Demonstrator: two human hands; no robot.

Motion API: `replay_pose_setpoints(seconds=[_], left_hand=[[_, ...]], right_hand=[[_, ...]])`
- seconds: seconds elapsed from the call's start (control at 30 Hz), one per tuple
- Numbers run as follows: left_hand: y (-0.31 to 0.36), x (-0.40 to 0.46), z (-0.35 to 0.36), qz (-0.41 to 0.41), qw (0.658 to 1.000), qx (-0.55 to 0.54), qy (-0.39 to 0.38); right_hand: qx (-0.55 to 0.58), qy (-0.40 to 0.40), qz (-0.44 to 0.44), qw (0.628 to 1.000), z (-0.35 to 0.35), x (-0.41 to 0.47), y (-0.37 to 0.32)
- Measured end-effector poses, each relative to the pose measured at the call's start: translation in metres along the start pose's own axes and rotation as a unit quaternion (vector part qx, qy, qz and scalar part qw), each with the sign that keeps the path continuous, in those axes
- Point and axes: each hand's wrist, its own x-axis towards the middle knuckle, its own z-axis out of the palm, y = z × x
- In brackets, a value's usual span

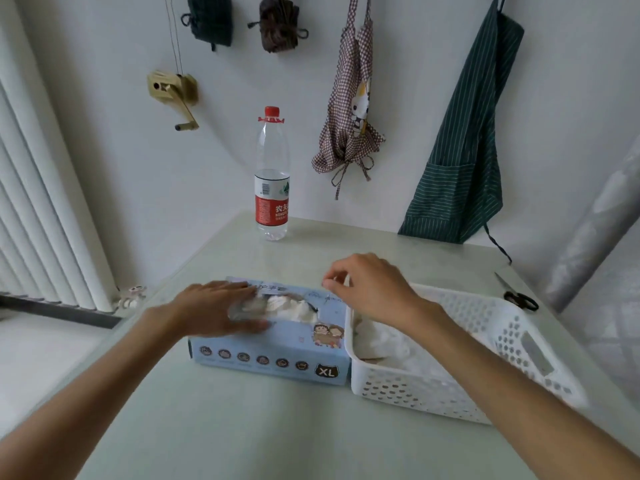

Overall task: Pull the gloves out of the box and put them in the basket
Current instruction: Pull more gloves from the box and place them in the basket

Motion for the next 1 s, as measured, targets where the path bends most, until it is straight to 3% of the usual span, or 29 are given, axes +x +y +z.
replay_pose_setpoints(seconds=[0.23, 0.37, 0.5, 0.6, 0.7, 0.8, 0.87, 1.0], left_hand=[[-0.007, 0.008, 0.025, -0.009, 0.998, -0.037, 0.051], [-0.011, 0.008, 0.027, -0.002, 0.996, -0.062, 0.058], [-0.011, 0.007, 0.027, 0.003, 0.996, -0.056, 0.069], [-0.011, 0.007, 0.027, 0.004, 0.997, -0.045, 0.066], [-0.011, 0.006, 0.027, -0.001, 0.997, -0.047, 0.064], [-0.011, 0.007, 0.027, 0.003, 0.997, -0.047, 0.061], [-0.010, 0.005, 0.025, 0.002, 0.998, -0.045, 0.053], [-0.014, 0.009, 0.020, 0.008, 0.996, -0.084, 0.020]], right_hand=[[-0.058, -0.006, -0.016, 0.998, 0.076, 0.048, -0.039], [0.064, 0.094, 0.008, 0.993, 0.053, 0.048, -0.032], [0.068, 0.012, -0.032, 0.997, 0.035, 0.030, -0.026], [0.124, 0.122, -0.022, 0.984, 0.022, 0.029, -0.023], [0.132, 0.077, -0.032, 0.988, 0.011, 0.031, -0.028], [0.210, 0.139, -0.006, 0.968, -0.005, 0.035, -0.031], [0.212, 0.081, 0.000, 0.974, -0.014, 0.036, -0.033], [0.258, 0.179, 0.033, 0.949, -0.031, 0.036, -0.029]])
